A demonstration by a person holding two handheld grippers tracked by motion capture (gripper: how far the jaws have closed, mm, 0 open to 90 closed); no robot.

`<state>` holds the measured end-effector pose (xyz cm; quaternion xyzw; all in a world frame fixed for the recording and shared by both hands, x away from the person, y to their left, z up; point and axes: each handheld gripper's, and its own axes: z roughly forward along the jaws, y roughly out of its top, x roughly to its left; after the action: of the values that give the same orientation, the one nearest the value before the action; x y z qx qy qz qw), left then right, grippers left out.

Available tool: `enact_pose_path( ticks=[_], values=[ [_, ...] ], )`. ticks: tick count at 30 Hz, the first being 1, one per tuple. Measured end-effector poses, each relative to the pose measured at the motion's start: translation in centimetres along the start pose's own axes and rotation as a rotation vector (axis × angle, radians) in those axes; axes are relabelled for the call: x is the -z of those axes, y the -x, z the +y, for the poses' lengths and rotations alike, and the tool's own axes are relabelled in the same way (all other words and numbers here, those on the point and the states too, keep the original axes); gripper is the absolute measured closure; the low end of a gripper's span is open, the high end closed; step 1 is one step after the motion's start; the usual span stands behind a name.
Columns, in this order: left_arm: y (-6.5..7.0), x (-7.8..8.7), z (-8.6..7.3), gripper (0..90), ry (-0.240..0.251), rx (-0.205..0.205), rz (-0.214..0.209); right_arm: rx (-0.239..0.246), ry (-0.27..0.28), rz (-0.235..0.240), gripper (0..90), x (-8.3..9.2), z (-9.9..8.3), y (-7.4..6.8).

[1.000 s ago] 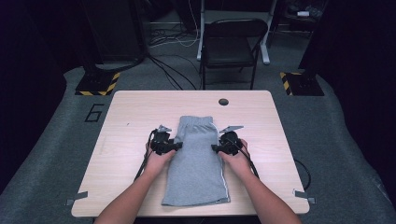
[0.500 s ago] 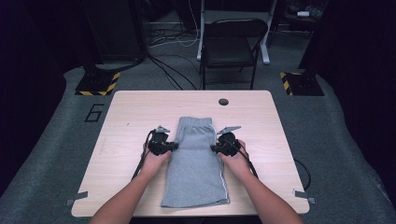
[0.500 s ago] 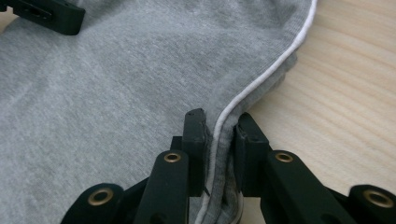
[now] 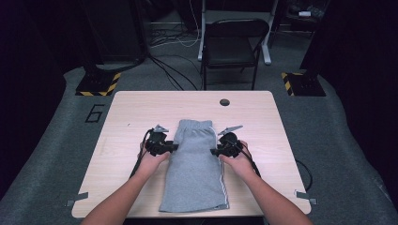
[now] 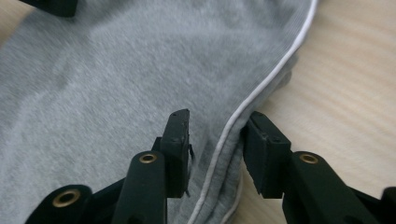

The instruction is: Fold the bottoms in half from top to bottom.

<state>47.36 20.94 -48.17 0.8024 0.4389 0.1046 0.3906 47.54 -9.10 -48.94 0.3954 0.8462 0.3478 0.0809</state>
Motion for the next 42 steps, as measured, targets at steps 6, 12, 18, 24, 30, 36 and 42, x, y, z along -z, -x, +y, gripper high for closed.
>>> enact_pose_path(
  ticks=[6, 12, 18, 24, 30, 36, 42],
  values=[
    [-0.1, 1.5, 2.4, 56.4, 0.024, -0.021, 0.0, 0.046, 0.045, -0.003, 59.5, 2.4, 2.7, -0.4],
    [-0.2, 0.5, 3.9, 54.9, 0.011, -0.038, 0.006, 0.05, 0.061, -0.038, 60.2, 2.6, 4.8, -0.2],
    [-1.2, -1.6, 4.3, 57.6, 0.005, -0.025, 0.008, 0.053, 0.075, -0.043, 61.1, 1.2, 5.7, 0.4],
    [-2.1, -3.7, 3.9, 56.6, 0.011, 0.054, 0.007, 0.058, 0.052, -0.08, 58.9, -1.0, 5.6, 1.3],
    [-2.1, -5.4, 3.7, 54.3, -0.005, 0.065, 0.016, -0.01, 0.03, -0.111, 55.3, -2.8, 5.2, 2.8],
    [-2.4, -5.9, 3.5, 55.2, 0.004, 0.065, 0.017, -0.051, 0.02, -0.108, 51.8, -3.7, 4.7, 3.7],
    [-3.1, -5.5, 3.5, 53.9, -0.008, 0.045, 0.044, -0.051, 0.008, -0.105, 50.5, -4.5, 4.5, 4.0]
  ],
)
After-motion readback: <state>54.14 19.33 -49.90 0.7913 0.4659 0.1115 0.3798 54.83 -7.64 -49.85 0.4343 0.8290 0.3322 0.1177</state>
